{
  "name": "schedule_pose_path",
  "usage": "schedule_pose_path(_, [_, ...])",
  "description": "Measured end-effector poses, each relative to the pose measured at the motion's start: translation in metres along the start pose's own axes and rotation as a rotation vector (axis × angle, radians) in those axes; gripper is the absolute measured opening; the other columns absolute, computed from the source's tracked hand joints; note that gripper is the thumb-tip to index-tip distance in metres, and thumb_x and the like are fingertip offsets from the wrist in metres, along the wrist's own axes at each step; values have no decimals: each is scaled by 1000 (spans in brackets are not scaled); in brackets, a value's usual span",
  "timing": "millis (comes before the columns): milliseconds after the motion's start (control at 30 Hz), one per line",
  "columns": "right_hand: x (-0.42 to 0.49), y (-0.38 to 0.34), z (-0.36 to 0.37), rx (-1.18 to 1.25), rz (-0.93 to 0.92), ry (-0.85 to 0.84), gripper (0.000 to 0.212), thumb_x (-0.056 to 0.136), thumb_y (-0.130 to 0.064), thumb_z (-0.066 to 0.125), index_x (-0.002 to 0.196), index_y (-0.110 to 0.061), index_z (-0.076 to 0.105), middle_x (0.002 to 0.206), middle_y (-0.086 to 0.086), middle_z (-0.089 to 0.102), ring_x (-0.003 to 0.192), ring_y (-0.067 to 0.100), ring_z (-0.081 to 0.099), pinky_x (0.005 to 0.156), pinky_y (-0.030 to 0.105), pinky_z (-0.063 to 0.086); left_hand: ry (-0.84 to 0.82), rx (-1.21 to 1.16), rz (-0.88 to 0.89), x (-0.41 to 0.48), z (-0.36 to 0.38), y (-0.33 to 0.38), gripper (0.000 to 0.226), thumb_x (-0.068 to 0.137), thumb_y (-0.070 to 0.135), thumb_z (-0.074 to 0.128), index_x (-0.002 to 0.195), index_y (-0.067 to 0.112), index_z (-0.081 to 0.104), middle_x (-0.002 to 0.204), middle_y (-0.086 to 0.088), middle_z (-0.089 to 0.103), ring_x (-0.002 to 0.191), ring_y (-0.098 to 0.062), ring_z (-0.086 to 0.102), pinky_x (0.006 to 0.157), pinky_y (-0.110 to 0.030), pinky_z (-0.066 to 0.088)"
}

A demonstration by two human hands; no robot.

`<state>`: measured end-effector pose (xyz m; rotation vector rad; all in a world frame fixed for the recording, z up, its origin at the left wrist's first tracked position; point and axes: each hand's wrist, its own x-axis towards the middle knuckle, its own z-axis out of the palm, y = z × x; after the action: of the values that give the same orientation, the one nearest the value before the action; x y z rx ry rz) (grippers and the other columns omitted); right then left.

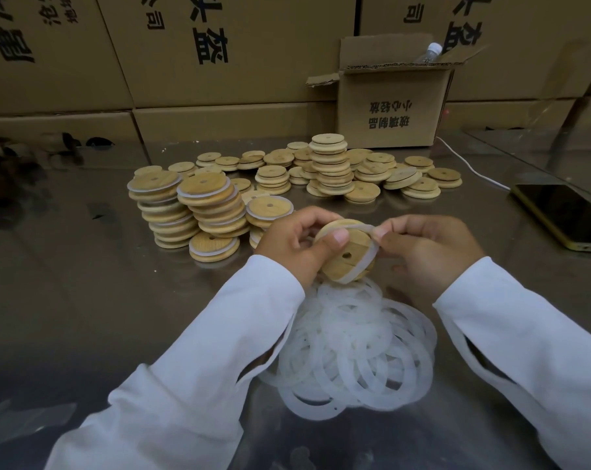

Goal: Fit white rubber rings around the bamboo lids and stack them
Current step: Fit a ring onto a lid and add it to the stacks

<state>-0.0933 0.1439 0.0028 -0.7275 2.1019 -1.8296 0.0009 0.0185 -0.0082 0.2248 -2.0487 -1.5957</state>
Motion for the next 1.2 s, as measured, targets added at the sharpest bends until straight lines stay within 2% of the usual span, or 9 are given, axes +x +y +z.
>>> schedule_pose_path(167, [-5, -1, 0, -65, -115, -52, 23, 84, -12, 63, 64, -23, 64, 59, -10, 65, 60, 1, 59, 62, 14, 44, 19, -110, -119, 0, 1, 1, 11, 87, 13, 59, 82, 21, 65, 79, -1, 64, 77, -15, 61, 79, -38, 50])
schedule_pose_path(333, [-8, -1, 2, -68, -192, -48, 16, 80, -9, 67, 68, -19, 65, 70, -6, 67, 62, -1, 61, 59, 4, 45, 37, -187, -195, 1, 1, 0, 10, 88, 15, 57, 88, 20, 66, 77, 3, 65, 78, -14, 61, 83, -41, 51])
schedule_pose_path(467, [-9, 3, 5, -63, -239, -5, 12, 77, -15, 71, 69, -21, 64, 68, -10, 67, 63, -3, 61, 61, 6, 46, 101, -201, -182, 1, 2, -1, 9, 87, 17, 60, 86, 22, 67, 72, 6, 68, 79, -17, 64, 84, -49, 52])
schedule_pose_path(567, [-11, 7, 7, -168, -270, 66, 10, 75, -24, 70, 69, -26, 63, 68, -12, 66, 67, 2, 62, 65, 15, 49, 143, -231, -179, 2, 2, -3, 9, 84, 17, 62, 83, 24, 68, 74, 2, 71, 83, -23, 65, 86, -51, 52])
schedule_pose_path(667, [-11, 9, 8, -272, -310, 132, 14, 78, -25, 67, 66, -28, 60, 66, -15, 63, 67, 2, 60, 65, 18, 46, 120, -191, -153, 1, 2, -6, 9, 81, 15, 67, 84, 24, 68, 77, 2, 72, 78, -18, 67, 78, -39, 56])
schedule_pose_path(767, [-10, 8, 6, -350, -321, 116, 17, 82, -23, 64, 67, -30, 58, 67, -18, 60, 66, -3, 56, 62, 11, 41, 91, -59, -90, 0, 3, -7, 17, 77, 11, 71, 83, 26, 67, 81, 4, 71, 77, -9, 67, 74, -24, 55])
schedule_pose_path(867, [-10, 7, 5, -404, -307, 58, 21, 85, -20, 60, 68, -30, 55, 71, -17, 60, 71, 1, 56, 62, 9, 39, 58, 23, -43, 0, 2, -6, 18, 79, 11, 69, 84, 28, 65, 84, 6, 68, 81, -8, 65, 77, -21, 54])
schedule_pose_path(1067, [-7, 0, 0, -373, -234, -28, 13, 90, -19, 55, 77, -23, 59, 83, -4, 65, 84, 14, 60, 72, 23, 42, 37, -3, -6, 1, -1, -2, 20, 80, 8, 67, 84, 28, 65, 80, 8, 69, 74, -5, 66, 71, -21, 55])
schedule_pose_path(1200, [-6, -1, -2, -349, -190, -42, 13, 90, -20, 56, 78, -20, 61, 84, -1, 66, 82, 16, 58, 67, 22, 40, 37, 3, 21, 0, -2, 0, 21, 80, 6, 67, 84, 27, 64, 79, 7, 68, 71, -3, 66, 65, -17, 53])
